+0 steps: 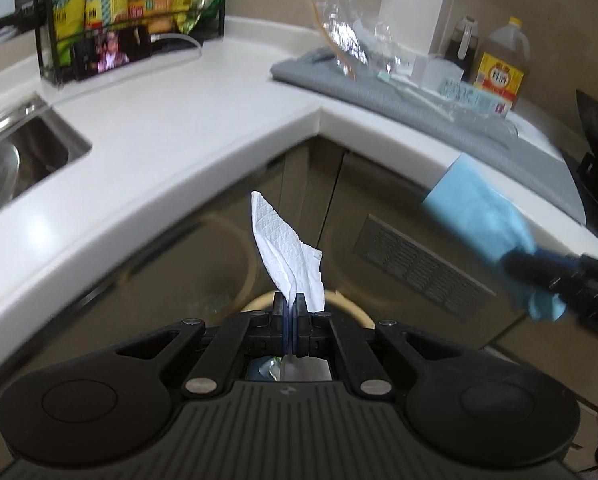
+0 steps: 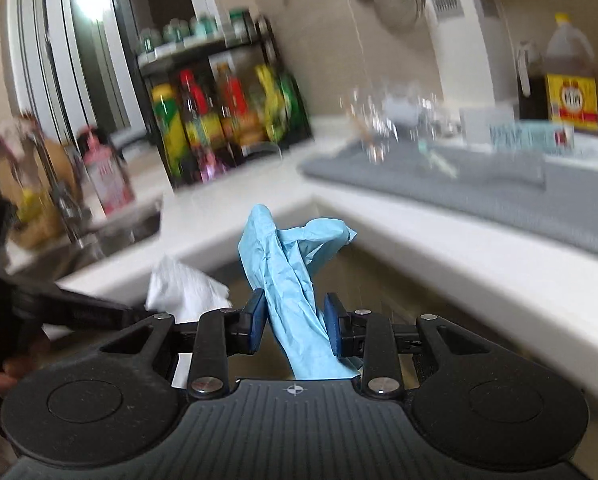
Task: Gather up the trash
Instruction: 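Carry the tissue and blue glove down toward the trash bin, then open the left tool and right tool over the bin, dropping tissue and glove, then lift both tools from the bin back toward the grey mat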
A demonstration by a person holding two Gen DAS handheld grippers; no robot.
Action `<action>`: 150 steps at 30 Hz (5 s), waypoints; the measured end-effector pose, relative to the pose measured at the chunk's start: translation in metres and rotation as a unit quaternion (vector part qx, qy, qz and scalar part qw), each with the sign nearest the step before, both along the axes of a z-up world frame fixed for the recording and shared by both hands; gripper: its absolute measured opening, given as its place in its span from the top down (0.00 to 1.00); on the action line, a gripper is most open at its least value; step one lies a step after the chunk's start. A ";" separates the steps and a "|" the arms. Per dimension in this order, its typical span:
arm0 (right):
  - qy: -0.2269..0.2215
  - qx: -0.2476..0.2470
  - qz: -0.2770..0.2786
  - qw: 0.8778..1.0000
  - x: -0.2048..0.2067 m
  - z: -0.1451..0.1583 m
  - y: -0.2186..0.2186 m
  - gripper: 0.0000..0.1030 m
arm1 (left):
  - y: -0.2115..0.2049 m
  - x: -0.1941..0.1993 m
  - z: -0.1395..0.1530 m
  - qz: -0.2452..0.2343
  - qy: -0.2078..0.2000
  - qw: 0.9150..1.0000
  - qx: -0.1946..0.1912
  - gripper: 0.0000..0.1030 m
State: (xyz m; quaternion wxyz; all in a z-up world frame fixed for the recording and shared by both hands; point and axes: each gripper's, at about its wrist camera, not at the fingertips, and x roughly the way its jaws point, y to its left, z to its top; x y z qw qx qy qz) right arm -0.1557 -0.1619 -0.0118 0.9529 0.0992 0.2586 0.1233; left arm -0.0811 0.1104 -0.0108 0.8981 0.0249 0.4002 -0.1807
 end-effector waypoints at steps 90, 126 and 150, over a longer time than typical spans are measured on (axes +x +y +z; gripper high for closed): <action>0.238 -0.071 -0.003 0.969 0.102 -0.148 0.036 0.73 | -0.058 0.096 -0.142 -0.023 0.157 0.985 0.071 0.99; 0.287 -0.049 -0.041 0.956 0.114 -0.151 0.028 0.44 | -0.064 0.093 -0.152 -0.031 0.162 0.981 0.099 0.00; 0.156 -0.140 -0.002 0.978 0.033 -0.076 0.063 0.24 | -0.042 0.029 -0.097 -0.022 0.099 0.987 0.126 0.00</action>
